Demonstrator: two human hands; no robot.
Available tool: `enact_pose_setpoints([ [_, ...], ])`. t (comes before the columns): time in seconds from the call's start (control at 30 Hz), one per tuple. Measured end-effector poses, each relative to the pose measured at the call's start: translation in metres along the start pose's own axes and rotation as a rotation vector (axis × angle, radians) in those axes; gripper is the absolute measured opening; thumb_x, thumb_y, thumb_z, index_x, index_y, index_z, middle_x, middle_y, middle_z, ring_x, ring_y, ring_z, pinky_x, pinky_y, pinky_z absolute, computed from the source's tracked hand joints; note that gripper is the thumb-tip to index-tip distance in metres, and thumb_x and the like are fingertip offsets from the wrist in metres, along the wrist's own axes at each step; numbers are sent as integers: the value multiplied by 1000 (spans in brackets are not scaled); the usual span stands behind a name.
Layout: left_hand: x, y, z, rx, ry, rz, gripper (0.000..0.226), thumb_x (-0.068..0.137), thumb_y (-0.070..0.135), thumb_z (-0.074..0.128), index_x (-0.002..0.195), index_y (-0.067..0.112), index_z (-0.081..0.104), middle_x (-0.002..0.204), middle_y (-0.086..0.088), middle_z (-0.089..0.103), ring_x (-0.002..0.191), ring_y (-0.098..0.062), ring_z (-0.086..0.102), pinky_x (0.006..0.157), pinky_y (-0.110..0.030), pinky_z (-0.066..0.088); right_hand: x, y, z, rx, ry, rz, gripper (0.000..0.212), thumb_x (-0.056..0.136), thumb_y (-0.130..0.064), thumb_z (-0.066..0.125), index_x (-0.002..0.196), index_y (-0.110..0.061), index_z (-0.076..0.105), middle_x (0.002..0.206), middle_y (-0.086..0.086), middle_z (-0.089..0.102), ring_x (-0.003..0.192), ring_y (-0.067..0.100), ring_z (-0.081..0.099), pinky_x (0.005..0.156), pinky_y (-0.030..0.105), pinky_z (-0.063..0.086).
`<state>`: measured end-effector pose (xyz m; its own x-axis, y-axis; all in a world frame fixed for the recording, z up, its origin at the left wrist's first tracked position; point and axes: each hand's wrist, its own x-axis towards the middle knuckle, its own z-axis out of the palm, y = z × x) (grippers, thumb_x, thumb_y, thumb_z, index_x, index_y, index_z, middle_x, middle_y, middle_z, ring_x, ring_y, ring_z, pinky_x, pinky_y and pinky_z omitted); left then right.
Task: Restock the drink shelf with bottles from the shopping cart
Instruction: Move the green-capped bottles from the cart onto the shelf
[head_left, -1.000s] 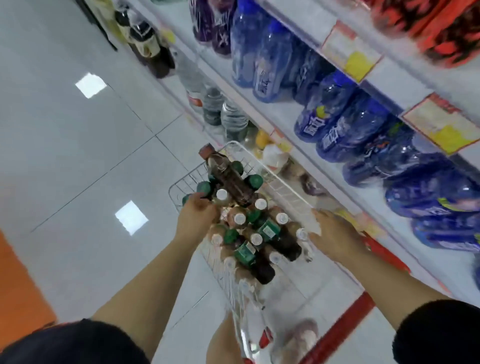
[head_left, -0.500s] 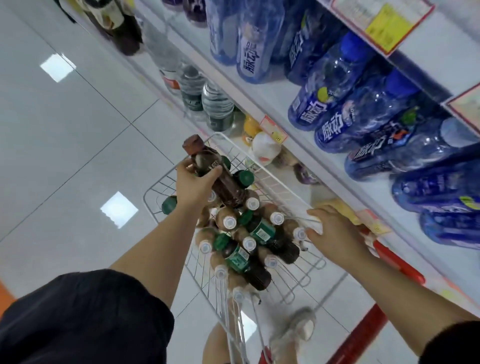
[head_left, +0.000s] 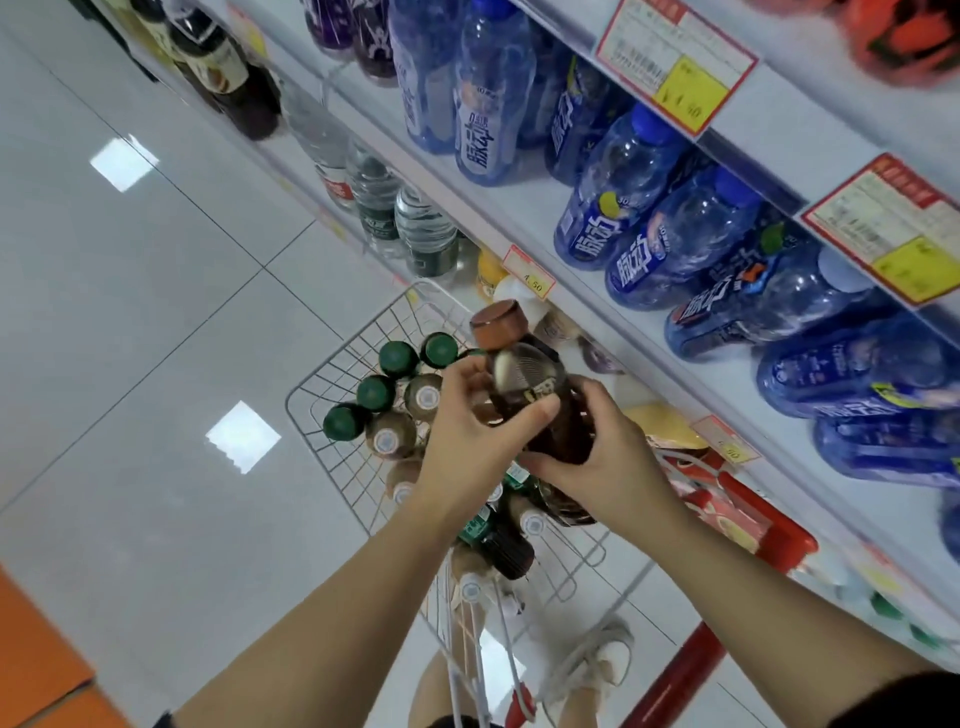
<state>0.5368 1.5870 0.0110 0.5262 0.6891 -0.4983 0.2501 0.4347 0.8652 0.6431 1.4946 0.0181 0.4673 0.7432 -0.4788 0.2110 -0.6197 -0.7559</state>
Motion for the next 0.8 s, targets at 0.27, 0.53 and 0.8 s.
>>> enact_pose_setpoints([
  [0.27, 38, -90, -69, 994, -36, -138, 19, 90, 32, 52, 92, 15, 61, 93, -4, 65, 83, -24, 61, 76, -39, 53, -16, 46, -13, 21, 128, 172, 50, 71, -25, 77, 112, -29, 48, 97, -13, 63, 91, 7, 59, 75, 25, 44],
  [0.53, 29, -123, -66, 1732, -249, -41, 38, 90, 45, 45, 122, 25, 51, 119, 2, 62, 114, -24, 52, 97, -39, 29, -20, 60, -4, 24, 143, 201, 49, 70, -23, 78, 111, -23, 51, 98, -7, 66, 89, 8, 60, 69, 18, 41],
  [0.8, 21, -110, -68, 1324, -307, -120, 29, 81, 44, 59, 103, 25, 59, 97, 3, 63, 86, -17, 58, 75, -31, 49, -35, 55, -6, 17, 128, 197, 52, 70, -25, 78, 113, -25, 49, 92, -15, 62, 86, -2, 57, 70, 17, 39],
])
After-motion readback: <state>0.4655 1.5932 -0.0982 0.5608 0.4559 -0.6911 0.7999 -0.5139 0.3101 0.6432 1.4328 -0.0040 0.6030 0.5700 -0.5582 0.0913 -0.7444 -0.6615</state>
